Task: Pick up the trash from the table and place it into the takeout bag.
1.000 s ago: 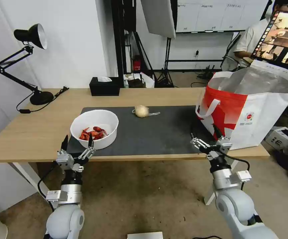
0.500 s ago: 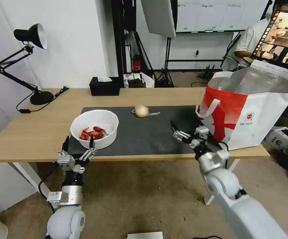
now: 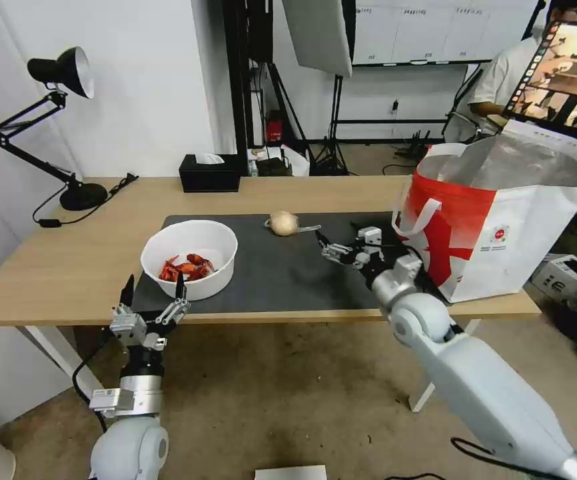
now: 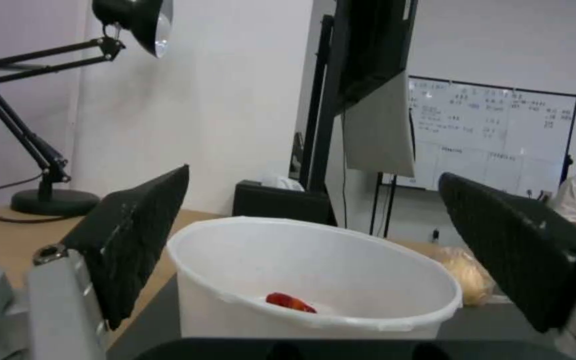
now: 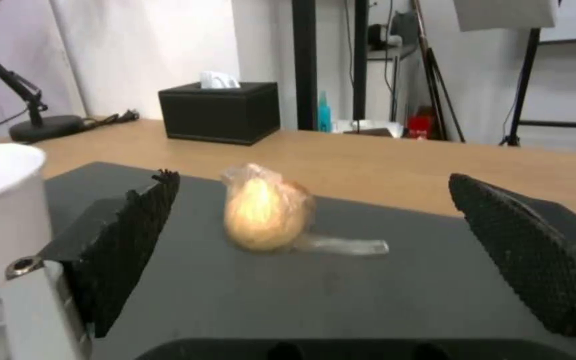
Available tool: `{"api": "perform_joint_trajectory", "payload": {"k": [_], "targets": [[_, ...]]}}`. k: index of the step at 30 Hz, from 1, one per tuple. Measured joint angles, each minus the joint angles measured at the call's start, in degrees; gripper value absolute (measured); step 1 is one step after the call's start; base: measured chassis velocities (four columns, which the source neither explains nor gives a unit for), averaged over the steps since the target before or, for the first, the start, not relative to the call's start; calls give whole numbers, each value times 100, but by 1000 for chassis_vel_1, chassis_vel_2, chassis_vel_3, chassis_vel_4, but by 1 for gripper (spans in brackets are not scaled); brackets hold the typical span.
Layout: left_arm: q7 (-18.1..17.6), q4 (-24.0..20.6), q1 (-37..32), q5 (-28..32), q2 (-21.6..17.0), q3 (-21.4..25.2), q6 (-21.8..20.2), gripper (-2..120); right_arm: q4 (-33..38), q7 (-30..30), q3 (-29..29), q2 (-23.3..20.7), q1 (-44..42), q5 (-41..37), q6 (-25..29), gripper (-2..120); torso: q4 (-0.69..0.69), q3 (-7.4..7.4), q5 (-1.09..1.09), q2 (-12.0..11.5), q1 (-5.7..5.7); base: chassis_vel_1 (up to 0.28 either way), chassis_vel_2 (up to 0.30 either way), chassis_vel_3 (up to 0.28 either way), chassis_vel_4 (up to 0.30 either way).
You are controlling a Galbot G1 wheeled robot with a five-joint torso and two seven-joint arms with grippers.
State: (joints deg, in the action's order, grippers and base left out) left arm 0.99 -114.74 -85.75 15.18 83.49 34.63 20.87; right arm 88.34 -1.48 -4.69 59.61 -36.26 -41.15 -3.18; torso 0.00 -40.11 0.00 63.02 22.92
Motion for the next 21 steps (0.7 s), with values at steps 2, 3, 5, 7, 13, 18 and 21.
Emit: {"api": "perform_joint_trajectory", "payload": {"k": [2, 3, 5, 7, 13, 18, 21], "targets": [[0, -3, -2, 1, 0, 1, 0, 100, -82, 1, -50, 23, 81, -3, -1, 100, 0, 0, 0, 0, 0, 0, 0, 0, 0], [1, -13, -6, 12, 1, 5, 2, 100, -267, 4, -195, 97, 288, -20, -1, 100, 1, 0, -1, 0, 0, 0, 0, 0, 0], [0, -17, -6, 20, 2, 8, 3, 100, -390, 4, -309, 149, 431, -44, -10, 100, 0, 0, 0, 0, 0, 0, 0, 0, 0], [1, -19, -1, 29, 3, 10, 3, 100, -603, 1, -491, 244, 665, -70, -45, 100, 0, 0, -1, 0, 0, 0, 0, 0, 0], [1, -17, 38, 38, 19, -4, 3, 100, -1110, -20, -784, 492, 1078, -73, -124, 100, 1, 0, -1, 1, 0, 0, 0, 0, 0], [2, -3, 67, 41, 47, -41, 3, 100, -1604, -20, -939, 733, 1354, -47, -144, 100, 1, 0, -1, 1, 0, 0, 0, 0, 0], [3, 17, 95, 42, 73, -71, 3, 100, -2092, -4, -1049, 996, 1581, -2, -148, 100, 0, 0, -1, 1, 0, 0, 0, 0, 0]]}}
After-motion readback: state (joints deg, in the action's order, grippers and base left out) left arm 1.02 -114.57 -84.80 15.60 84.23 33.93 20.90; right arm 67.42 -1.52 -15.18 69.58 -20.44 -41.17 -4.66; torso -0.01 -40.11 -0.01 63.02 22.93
